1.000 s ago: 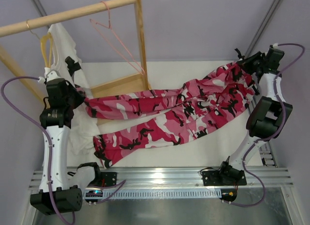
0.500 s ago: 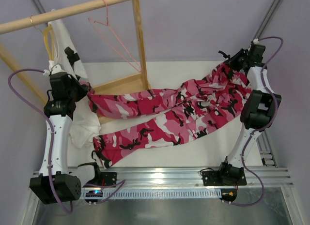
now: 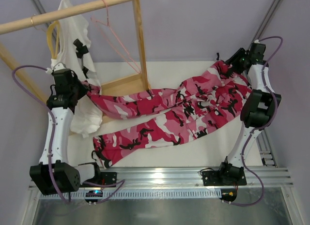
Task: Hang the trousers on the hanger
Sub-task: Fold the trousers
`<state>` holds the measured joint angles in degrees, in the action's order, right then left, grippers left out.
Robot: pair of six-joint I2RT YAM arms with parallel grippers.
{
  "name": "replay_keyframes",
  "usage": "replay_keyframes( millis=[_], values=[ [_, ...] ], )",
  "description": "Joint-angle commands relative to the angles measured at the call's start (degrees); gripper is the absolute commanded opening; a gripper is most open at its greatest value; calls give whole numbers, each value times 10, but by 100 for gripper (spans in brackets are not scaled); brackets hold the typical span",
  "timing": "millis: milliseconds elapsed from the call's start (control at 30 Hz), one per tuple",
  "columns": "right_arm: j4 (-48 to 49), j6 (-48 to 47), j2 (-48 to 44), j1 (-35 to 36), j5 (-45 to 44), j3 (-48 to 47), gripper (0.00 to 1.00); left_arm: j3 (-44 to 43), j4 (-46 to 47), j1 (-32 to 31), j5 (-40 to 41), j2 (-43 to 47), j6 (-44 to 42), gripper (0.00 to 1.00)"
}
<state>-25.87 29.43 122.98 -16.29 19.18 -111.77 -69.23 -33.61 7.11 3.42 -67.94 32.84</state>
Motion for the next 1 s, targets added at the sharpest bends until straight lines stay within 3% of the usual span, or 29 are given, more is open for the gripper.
replay_keyframes(
  millis=[0, 300, 433, 467, 867, 967],
  values=[
    [-18, 0, -96, -1, -28, 56, 57, -20, -38, -18, 24, -46, 6, 1],
    [-8, -3, -192, 33, -32, 167, 63, -26, 3, -93, 16, -116, 15, 3],
    [-1, -10, -236, 54, -25, 215, 64, -44, -28, -111, 37, -129, 15, 13],
    [3, -9, -243, 57, -23, 225, 63, -48, -33, -112, 42, -129, 15, 21],
    [18, 16, -369, 144, -18, 403, 63, -49, -143, -151, 133, -51, 21, 67],
    [-1, 67, -397, 144, -57, 456, 63, -33, -192, -170, 178, -26, 30, 71]
  ],
)
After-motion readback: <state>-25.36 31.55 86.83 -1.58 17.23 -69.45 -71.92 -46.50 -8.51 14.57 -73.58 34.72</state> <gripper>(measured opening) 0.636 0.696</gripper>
